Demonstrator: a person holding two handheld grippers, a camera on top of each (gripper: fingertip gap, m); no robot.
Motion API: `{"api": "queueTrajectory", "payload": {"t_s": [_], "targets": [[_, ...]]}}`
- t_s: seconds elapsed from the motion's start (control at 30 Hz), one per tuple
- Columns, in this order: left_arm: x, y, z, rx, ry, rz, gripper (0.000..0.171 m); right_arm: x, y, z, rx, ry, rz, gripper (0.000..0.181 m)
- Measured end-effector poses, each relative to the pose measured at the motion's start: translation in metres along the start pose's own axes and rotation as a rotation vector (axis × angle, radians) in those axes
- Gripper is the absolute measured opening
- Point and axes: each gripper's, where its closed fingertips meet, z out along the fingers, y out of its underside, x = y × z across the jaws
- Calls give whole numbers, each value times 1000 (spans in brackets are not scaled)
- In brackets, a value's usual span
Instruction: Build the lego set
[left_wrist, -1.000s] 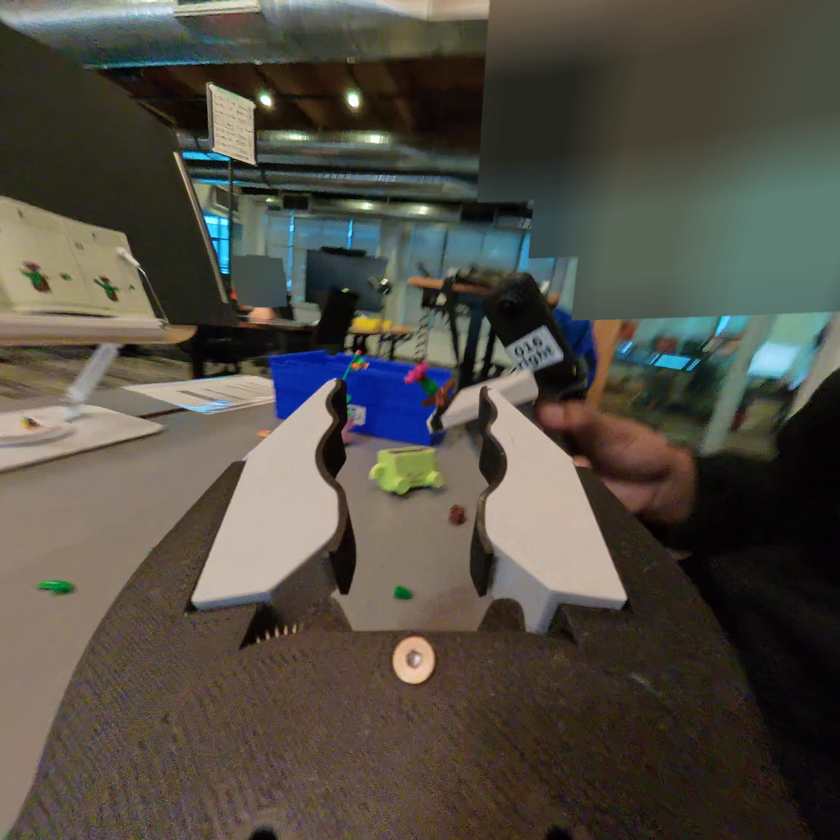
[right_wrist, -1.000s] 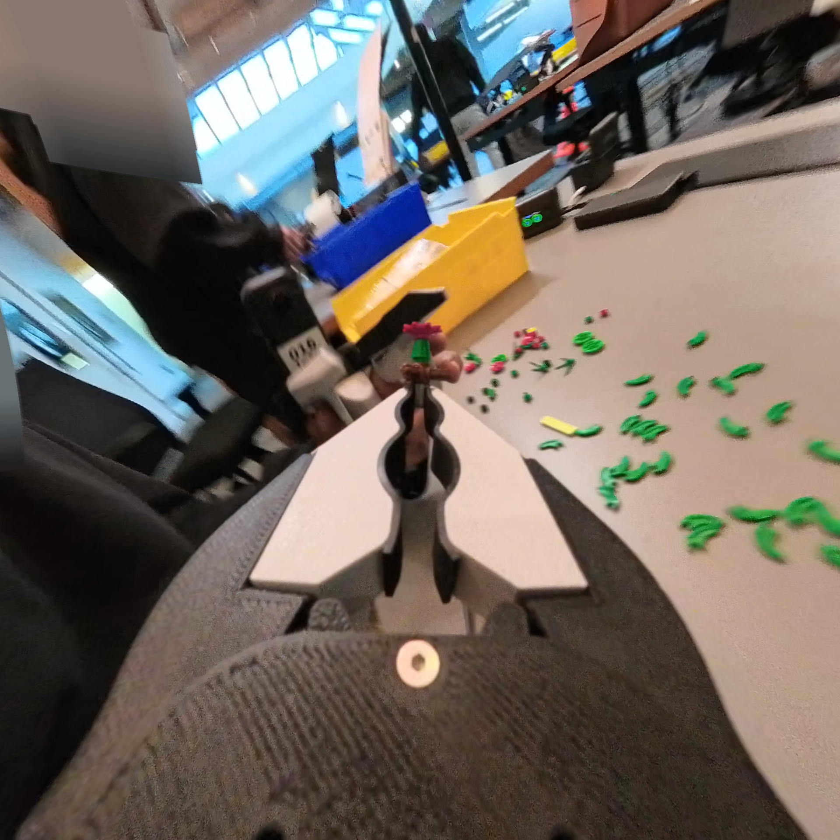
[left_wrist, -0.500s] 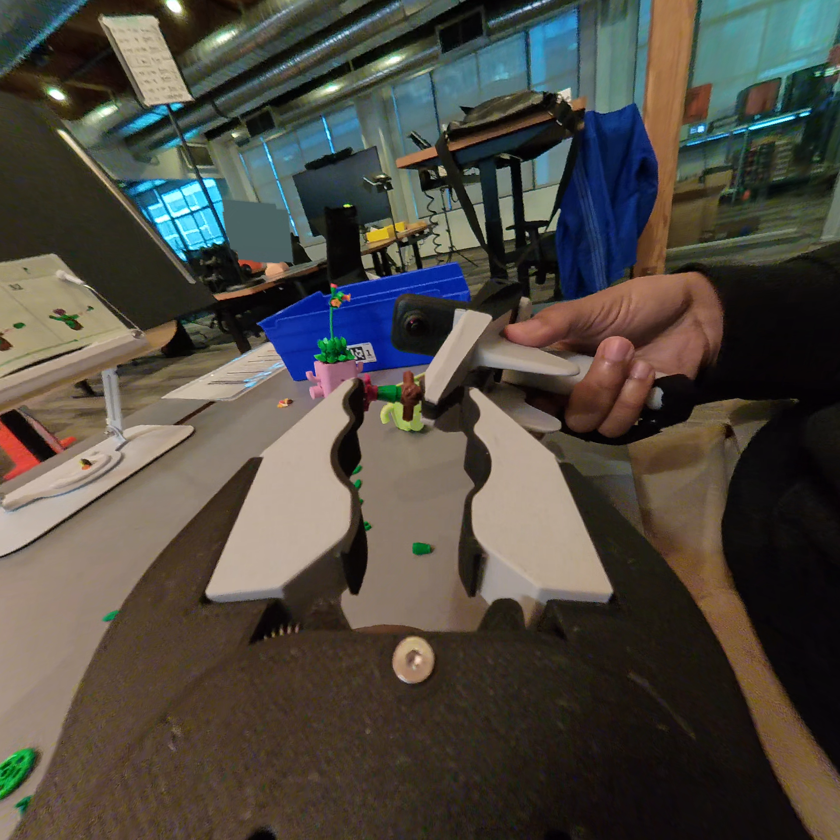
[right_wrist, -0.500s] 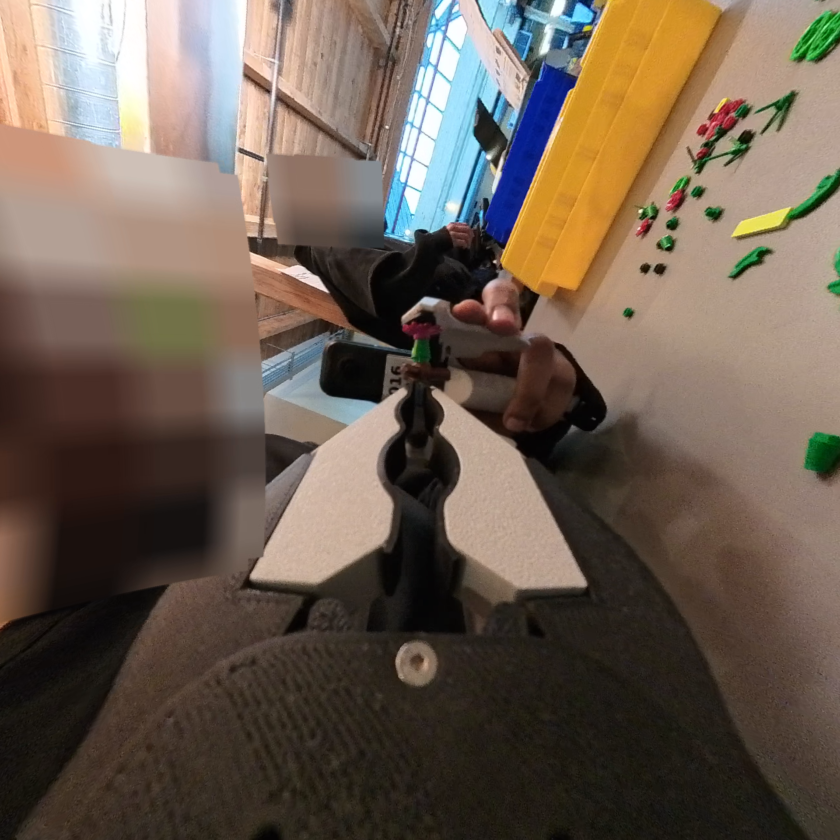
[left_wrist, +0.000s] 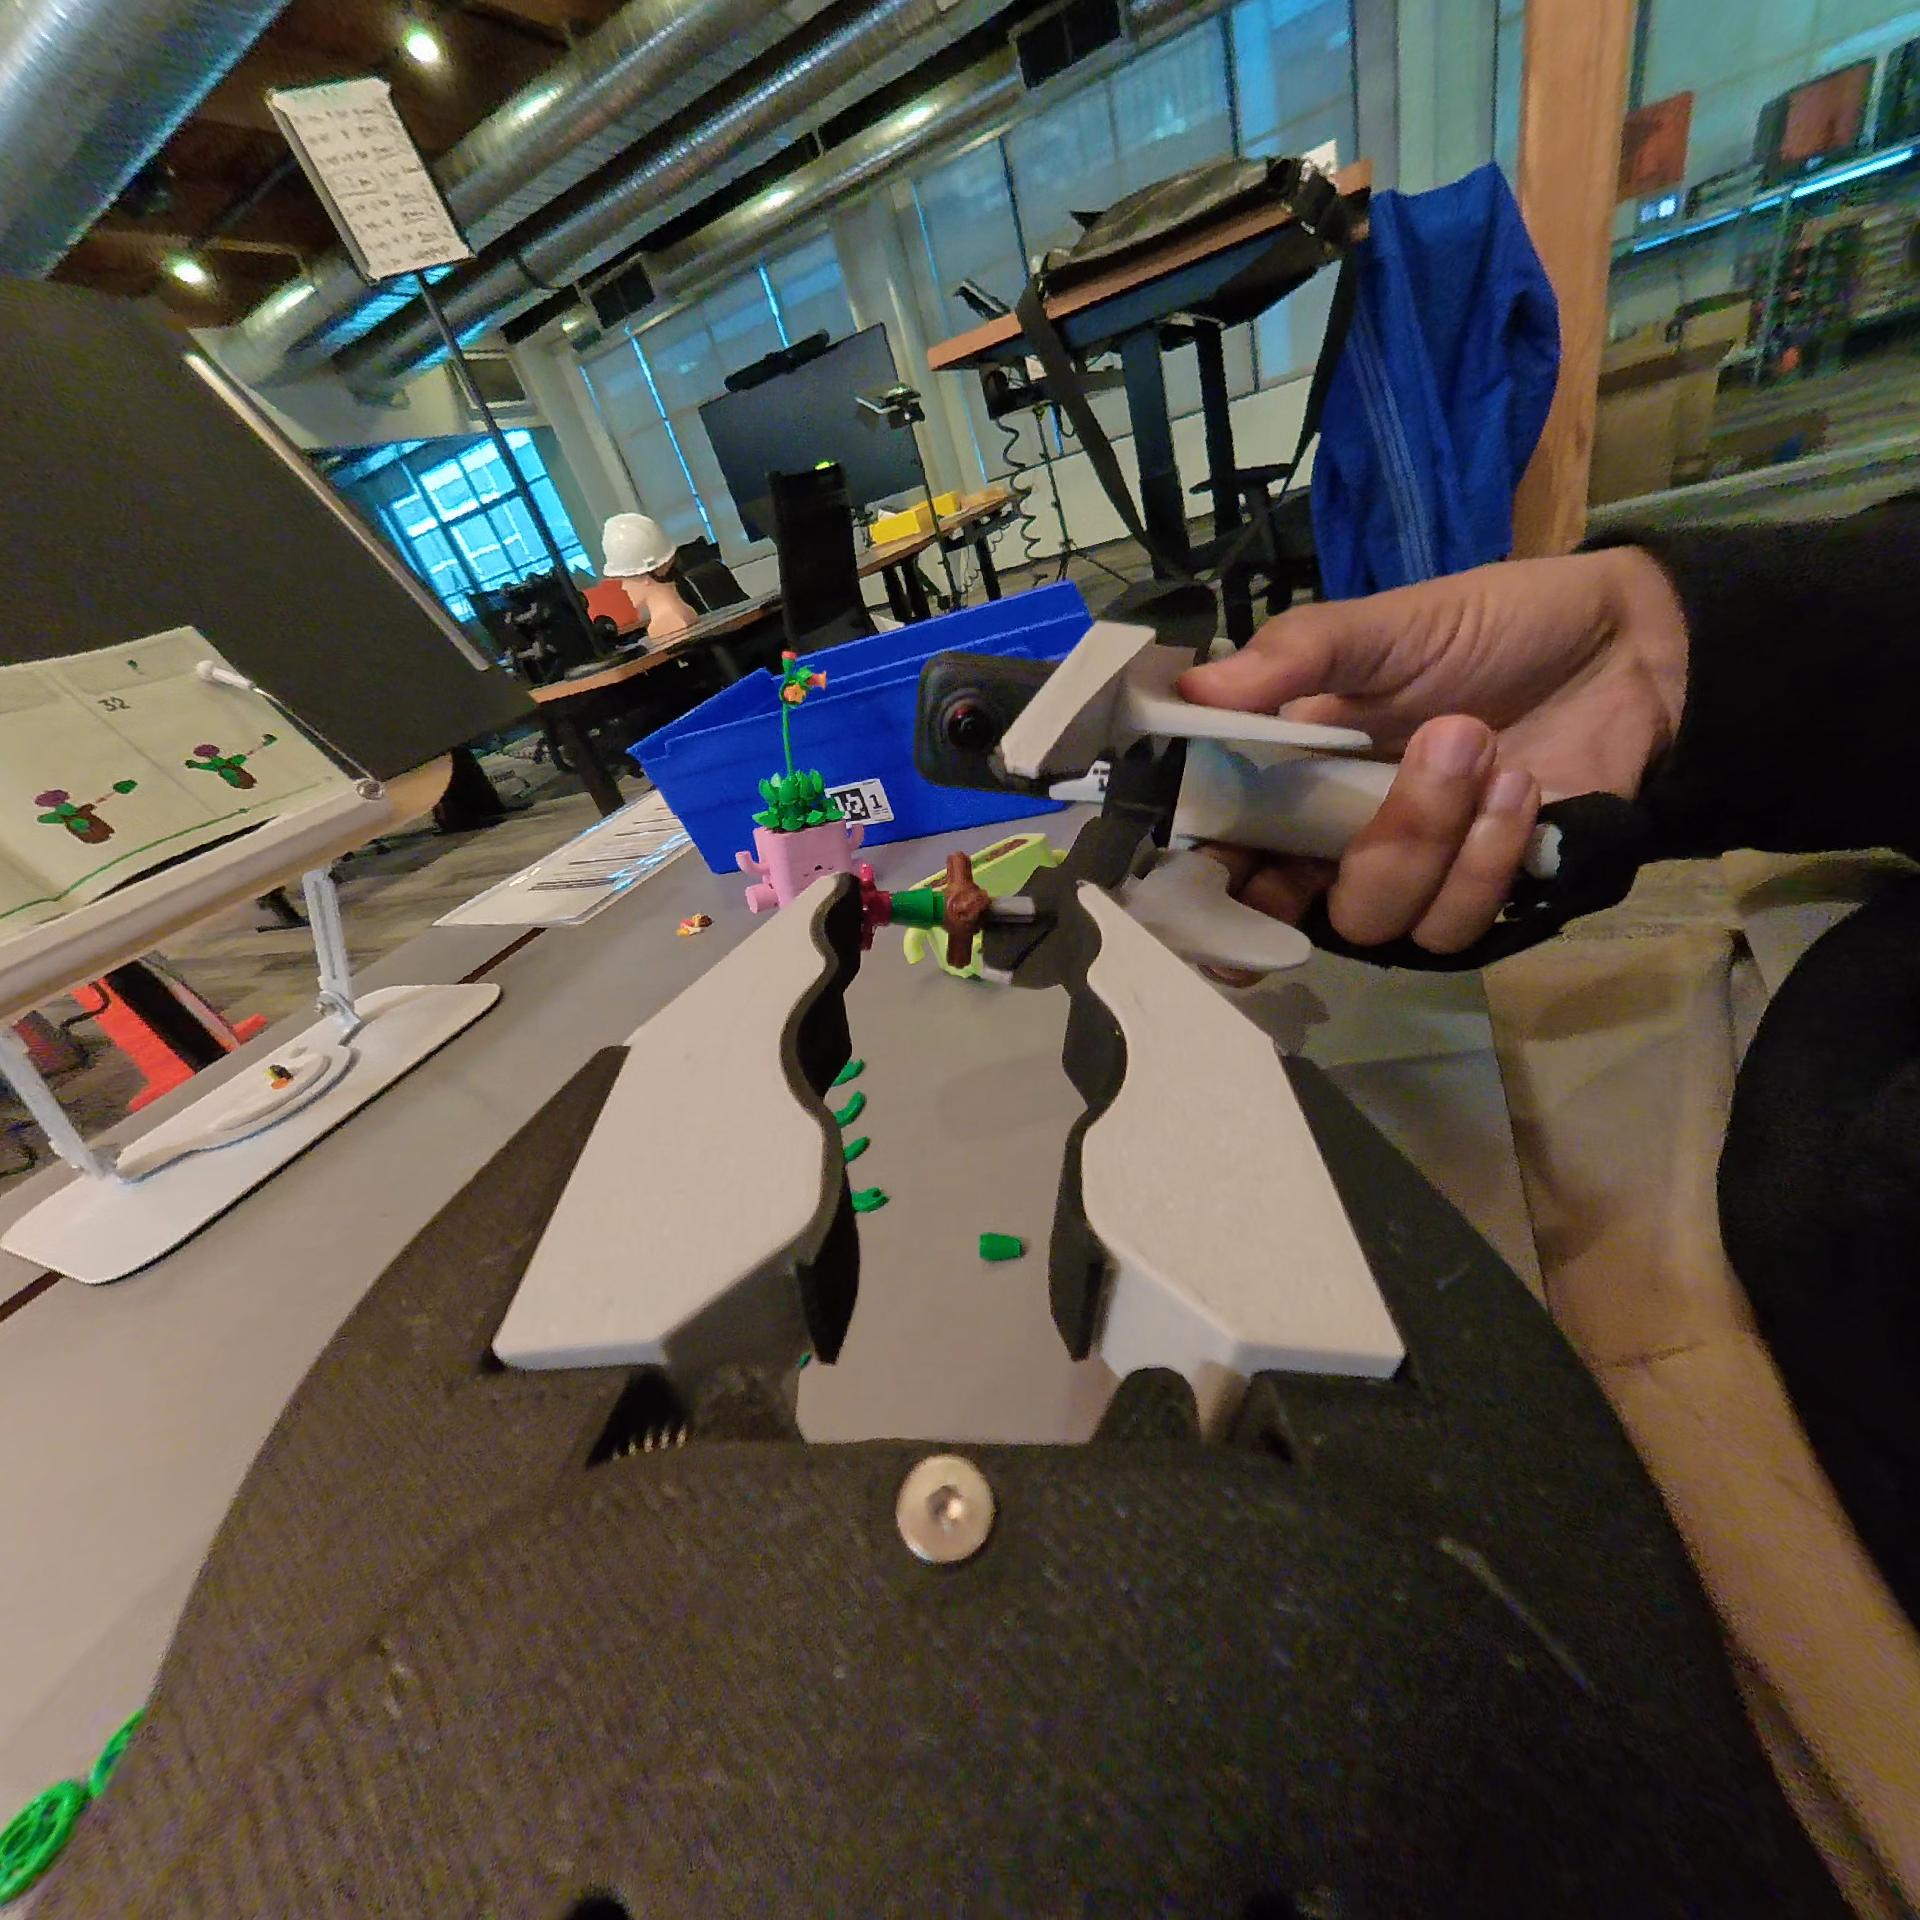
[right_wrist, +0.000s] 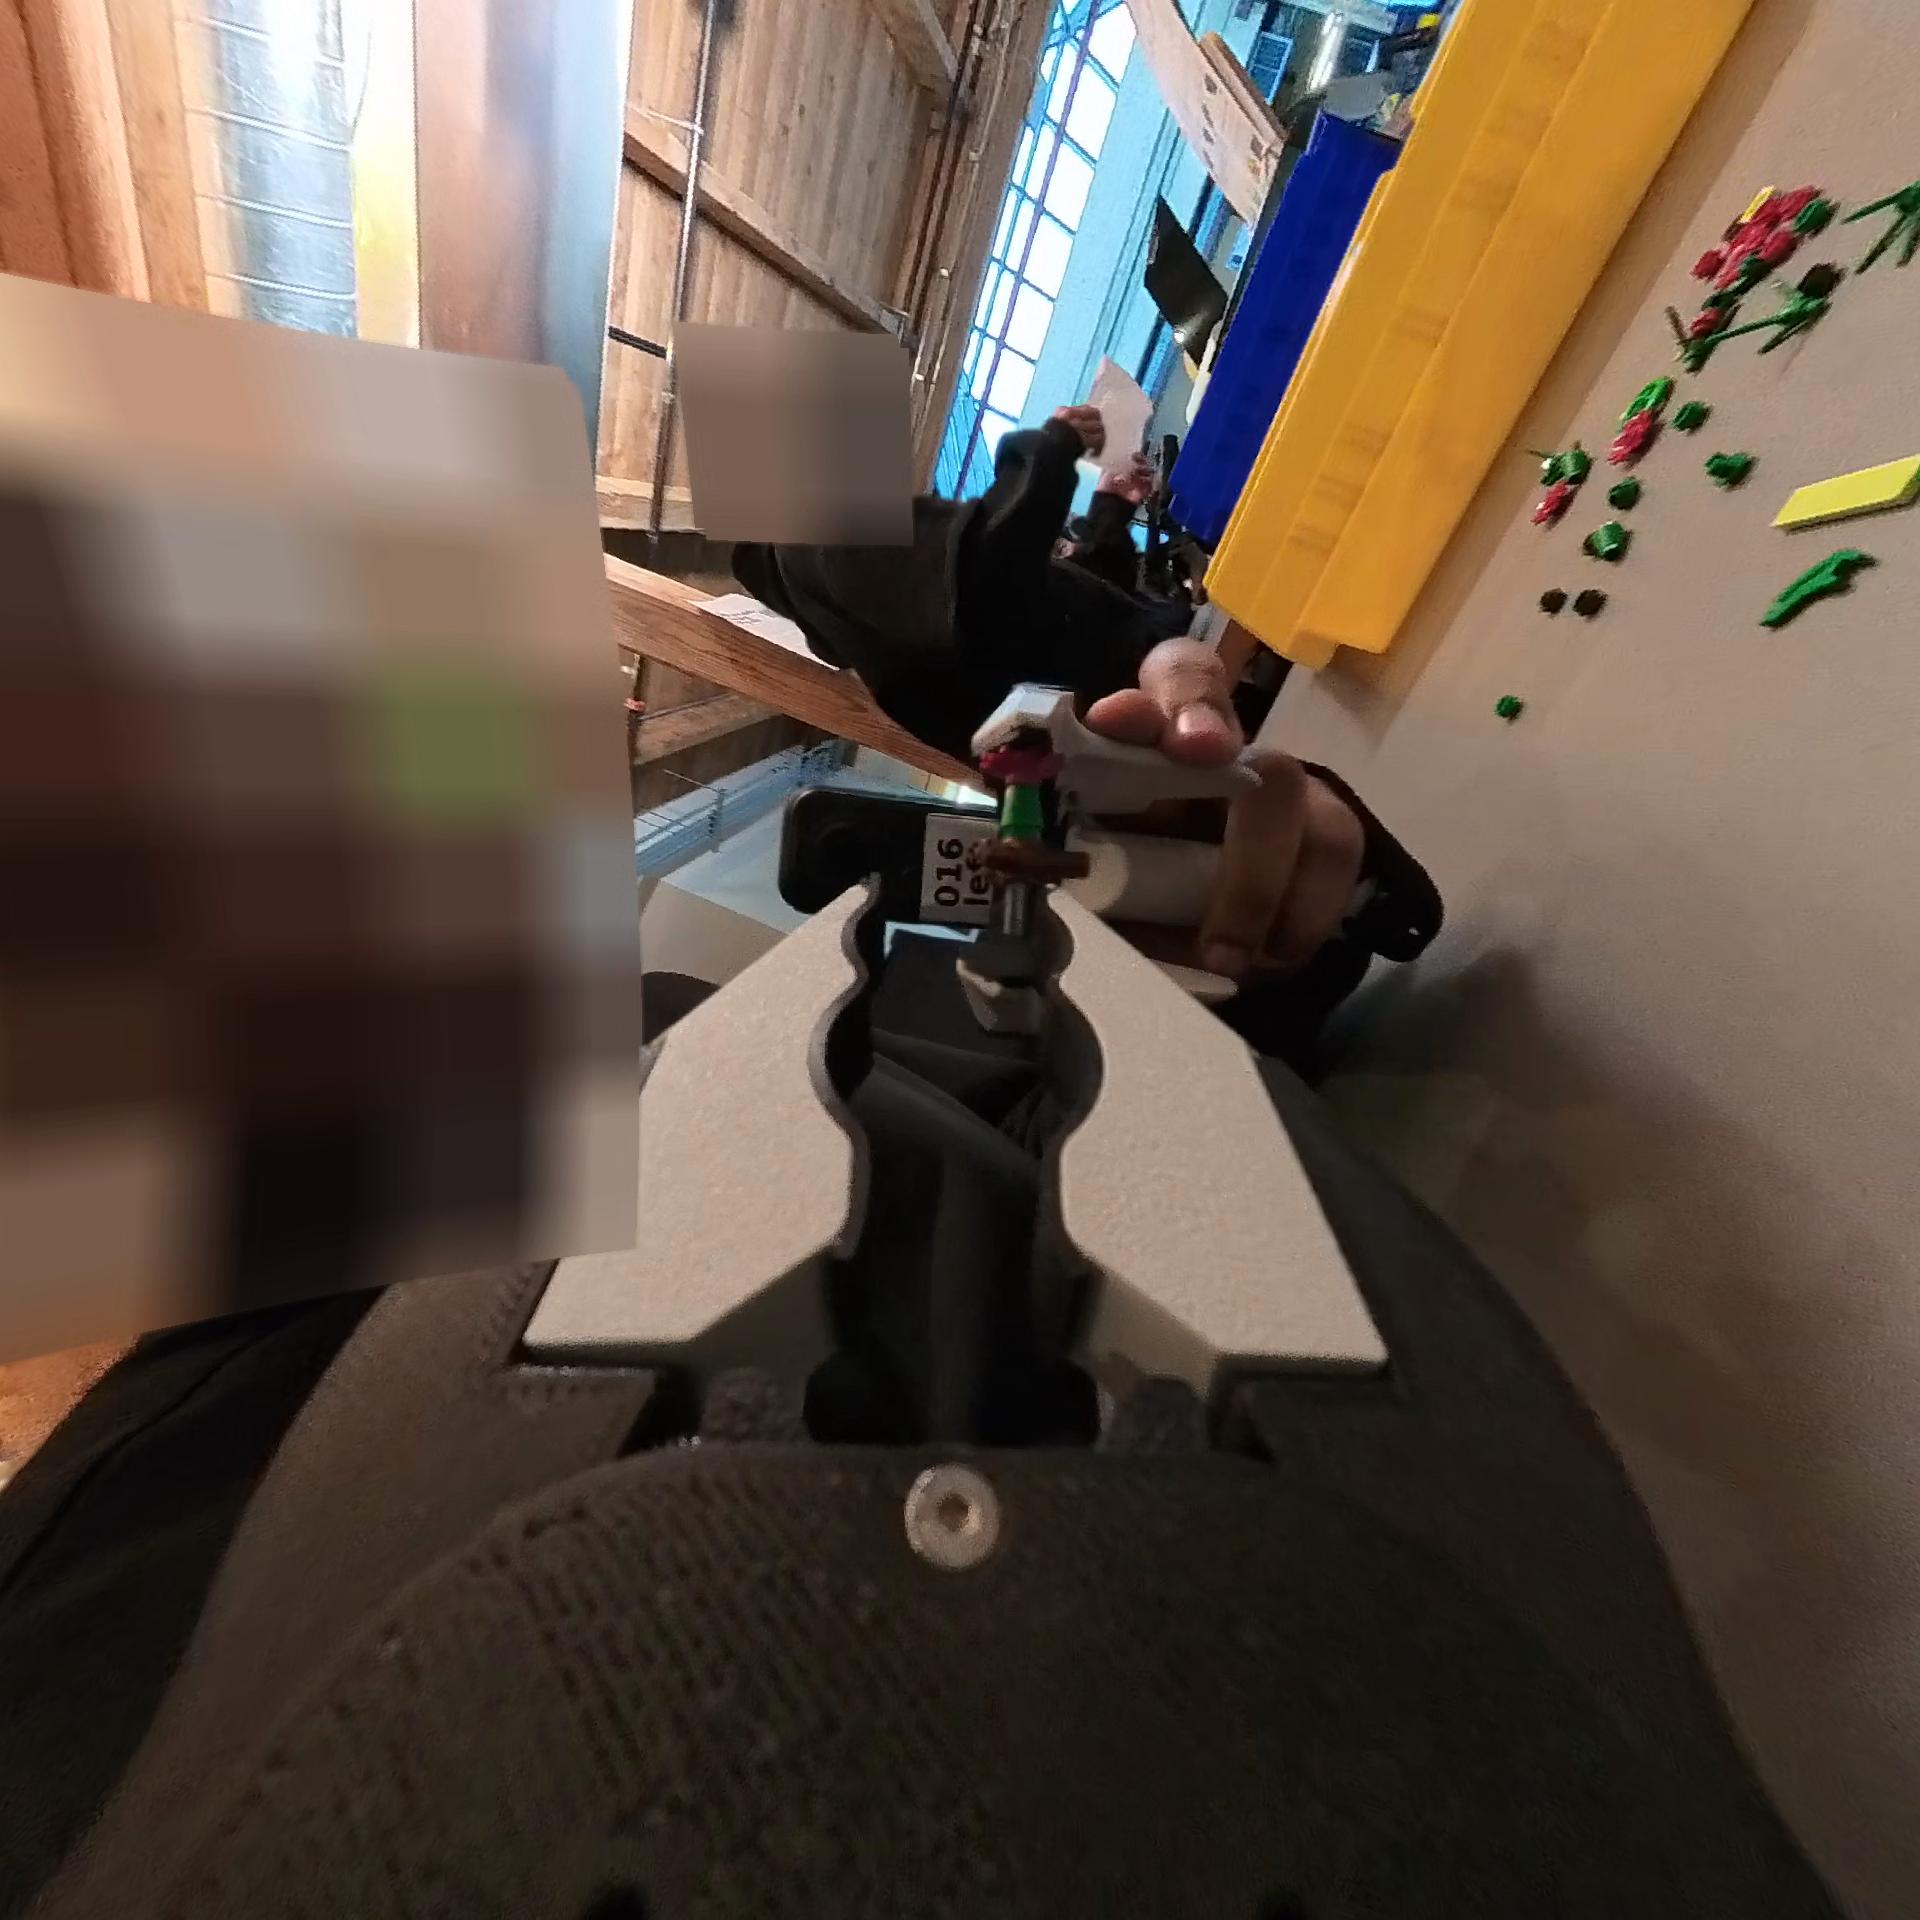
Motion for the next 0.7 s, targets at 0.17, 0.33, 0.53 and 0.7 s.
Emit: {"api": "queueTrajectory", "payload": {"t_s": [0.17, 0.33, 0.53, 0.7], "targets": [[-3, -8, -3, 50, -15, -15, 30, 0, -2, -8, 9, 28, -20, 38], [-9, -7, -8, 53, -16, -53, 30, 1, -8, -18, 53, 38, -24, 30], [-6, 1, -3, -11, -39, 48, 30, 0, -15, -23, 48, 151, -170, 32], [-1, 5, 0, -41, -19, 67, 30, 7, -11, -21, -17, 287, -306, 24]]}}
